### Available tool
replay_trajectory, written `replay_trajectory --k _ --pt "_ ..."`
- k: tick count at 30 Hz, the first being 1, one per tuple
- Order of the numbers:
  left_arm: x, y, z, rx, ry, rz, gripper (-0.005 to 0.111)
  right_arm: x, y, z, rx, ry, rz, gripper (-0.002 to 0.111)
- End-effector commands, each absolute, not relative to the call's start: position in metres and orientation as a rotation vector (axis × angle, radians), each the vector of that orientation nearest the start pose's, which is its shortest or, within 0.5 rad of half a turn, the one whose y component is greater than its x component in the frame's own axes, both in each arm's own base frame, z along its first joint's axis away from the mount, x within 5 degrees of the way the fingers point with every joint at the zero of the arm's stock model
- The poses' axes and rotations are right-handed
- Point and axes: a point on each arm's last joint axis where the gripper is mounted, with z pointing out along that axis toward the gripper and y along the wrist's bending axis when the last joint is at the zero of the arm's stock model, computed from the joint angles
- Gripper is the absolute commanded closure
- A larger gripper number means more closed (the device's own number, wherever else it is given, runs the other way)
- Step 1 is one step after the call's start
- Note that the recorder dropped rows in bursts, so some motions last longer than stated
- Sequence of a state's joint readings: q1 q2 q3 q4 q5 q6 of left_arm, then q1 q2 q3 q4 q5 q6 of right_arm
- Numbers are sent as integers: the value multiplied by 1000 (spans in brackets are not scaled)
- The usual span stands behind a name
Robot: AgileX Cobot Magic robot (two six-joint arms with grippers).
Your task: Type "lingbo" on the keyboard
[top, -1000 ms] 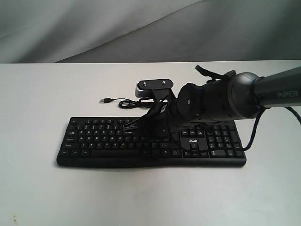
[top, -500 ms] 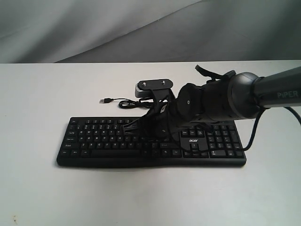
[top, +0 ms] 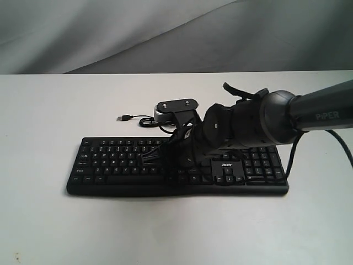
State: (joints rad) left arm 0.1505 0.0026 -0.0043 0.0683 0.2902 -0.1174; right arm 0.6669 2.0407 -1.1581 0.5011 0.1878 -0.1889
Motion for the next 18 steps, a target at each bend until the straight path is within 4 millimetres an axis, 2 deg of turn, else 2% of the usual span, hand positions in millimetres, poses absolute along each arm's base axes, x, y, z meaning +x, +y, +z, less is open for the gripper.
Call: replay_trajectory --k 1,18 --pt "54 10 187 -203 1758 79 106 316 259 121 -486 2532 492 108" --pt "54 10 187 -203 1758 79 106 316 259 120 -450 2543 501 108"
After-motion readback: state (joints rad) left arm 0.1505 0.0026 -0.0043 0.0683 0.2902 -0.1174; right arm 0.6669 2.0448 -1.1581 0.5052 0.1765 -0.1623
